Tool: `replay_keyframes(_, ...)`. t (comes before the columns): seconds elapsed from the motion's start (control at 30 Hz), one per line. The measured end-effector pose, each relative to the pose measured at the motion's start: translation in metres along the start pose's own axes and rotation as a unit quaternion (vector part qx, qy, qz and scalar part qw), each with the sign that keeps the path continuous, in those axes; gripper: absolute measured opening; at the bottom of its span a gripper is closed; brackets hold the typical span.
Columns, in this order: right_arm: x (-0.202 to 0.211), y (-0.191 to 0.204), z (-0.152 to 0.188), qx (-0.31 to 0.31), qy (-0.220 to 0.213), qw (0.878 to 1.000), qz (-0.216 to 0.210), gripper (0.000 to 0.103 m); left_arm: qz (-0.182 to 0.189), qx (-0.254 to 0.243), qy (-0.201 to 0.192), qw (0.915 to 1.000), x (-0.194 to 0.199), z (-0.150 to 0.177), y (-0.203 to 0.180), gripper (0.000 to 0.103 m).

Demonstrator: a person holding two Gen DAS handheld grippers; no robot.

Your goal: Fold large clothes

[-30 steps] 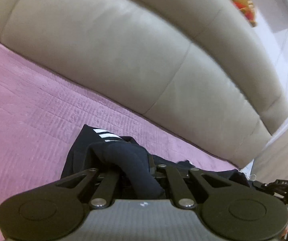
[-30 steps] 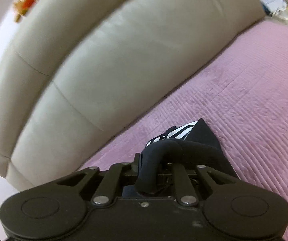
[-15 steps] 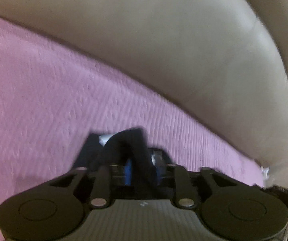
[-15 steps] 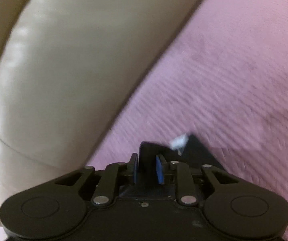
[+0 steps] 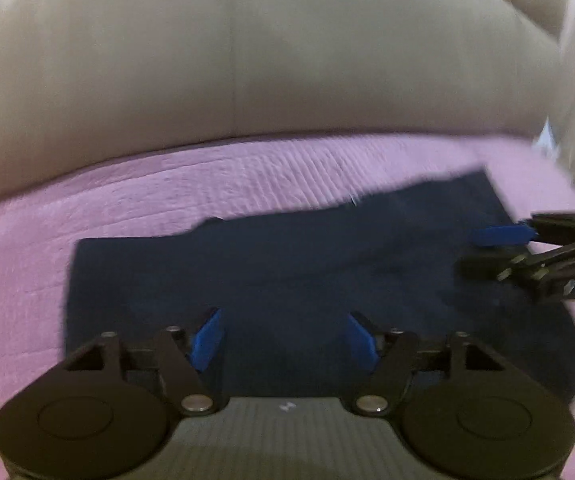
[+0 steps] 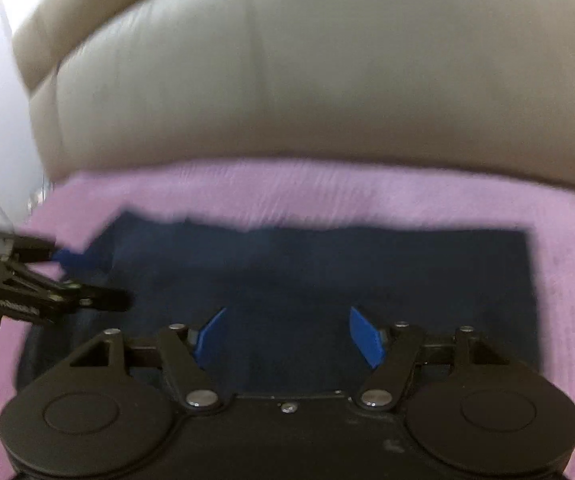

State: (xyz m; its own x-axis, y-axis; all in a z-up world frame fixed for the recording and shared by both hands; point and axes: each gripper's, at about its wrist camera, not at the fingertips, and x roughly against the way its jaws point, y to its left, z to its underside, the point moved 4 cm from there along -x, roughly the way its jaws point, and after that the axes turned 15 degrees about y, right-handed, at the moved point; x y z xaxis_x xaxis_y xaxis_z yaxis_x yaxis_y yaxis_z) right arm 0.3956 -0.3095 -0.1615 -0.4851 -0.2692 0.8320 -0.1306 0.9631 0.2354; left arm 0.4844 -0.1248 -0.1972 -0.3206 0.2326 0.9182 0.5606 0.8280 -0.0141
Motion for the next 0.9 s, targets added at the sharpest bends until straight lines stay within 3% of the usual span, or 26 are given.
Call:
replay_keyframes(0.07,-0.031,0.001,0.006,-0.006,0.019,1.0,0.023,0.081,-0.048,-0.005,-0.013,0.9987,-0.026,0.005,-0.009,0.077)
replay_keyframes(0.1,-0.037,-0.004,0.006,-0.015,0.005,1.0,0.023,0.081,-0.055,0.012,-0.033,0.9978,-0.035,0.006,-0.005,0.081)
replay_keyframes(0.17,-0.042,-0.016,0.003,-0.039,-0.026,0.999,0.007,0.081,-0.052,0.055,-0.074,0.9944,-0.046,0.007,0.012,0.099)
replay_keyframes(0.23,-0.044,-0.023,0.0,-0.04,-0.034,0.999,-0.01,0.08,-0.074,0.087,-0.088,0.9895,-0.057,0.011,0.035,0.102)
replay_keyframes(0.3,-0.043,-0.031,0.001,-0.024,-0.038,0.999,-0.019,0.074,-0.07,0.116,-0.109,0.9848,-0.058,0.021,0.061,0.103)
replay_keyframes(0.33,-0.042,-0.04,0.001,-0.024,-0.037,0.999,-0.02,0.056,-0.074,0.13,-0.114,0.9822,-0.057,0.028,0.073,0.103)
replay_keyframes(0.37,-0.035,-0.05,-0.003,-0.031,-0.035,0.999,-0.013,0.023,-0.069,0.129,-0.115,0.9826,-0.056,0.032,0.079,0.103)
replay_keyframes(0.4,-0.03,-0.061,-0.001,-0.045,-0.032,0.998,-0.004,0.012,-0.067,0.124,-0.117,0.9831,-0.052,0.036,0.081,0.102)
replay_keyframes(0.43,-0.024,-0.076,0.002,-0.068,-0.027,0.997,-0.004,0.004,-0.09,0.126,-0.114,0.9813,-0.049,0.041,0.085,0.103)
replay_keyframes(0.47,-0.017,-0.091,0.008,-0.092,-0.019,0.996,-0.008,0.004,-0.118,0.141,-0.105,0.9774,-0.047,0.044,0.092,0.103)
replay_keyframes(0.5,-0.008,-0.104,0.014,-0.109,-0.009,0.994,0.005,0.004,-0.114,0.17,-0.098,0.974,-0.043,0.049,0.103,0.103)
replay_keyframes(0.53,0.002,-0.11,0.017,-0.11,-0.001,0.994,0.017,0.005,-0.101,0.196,-0.091,0.971,-0.038,0.054,0.112,0.099)
replay_keyframes(0.6,0.022,-0.102,0.017,-0.083,0.009,0.996,0.037,0.05,-0.042,0.212,-0.074,0.9735,-0.021,0.06,0.12,0.089)
replay_keyframes(0.63,0.034,-0.088,0.016,-0.054,0.006,0.997,0.051,0.084,-0.018,0.194,-0.063,0.9788,-0.013,0.059,0.116,0.088)
replay_keyframes(0.7,0.053,-0.047,0.014,0.038,-0.018,0.998,0.044,0.088,-0.006,0.137,-0.055,0.989,0.005,0.057,0.096,0.088)
replay_keyframes(0.77,0.058,0.0,0.013,0.121,-0.021,0.992,0.03,0.096,-0.004,0.076,-0.063,0.9951,0.023,0.056,0.065,0.097)
replay_keyframes(0.9,0.025,0.07,0.029,0.215,0.048,0.975,-0.003,0.097,0.041,-0.031,-0.038,0.9979,0.027,0.066,0.002,0.098)
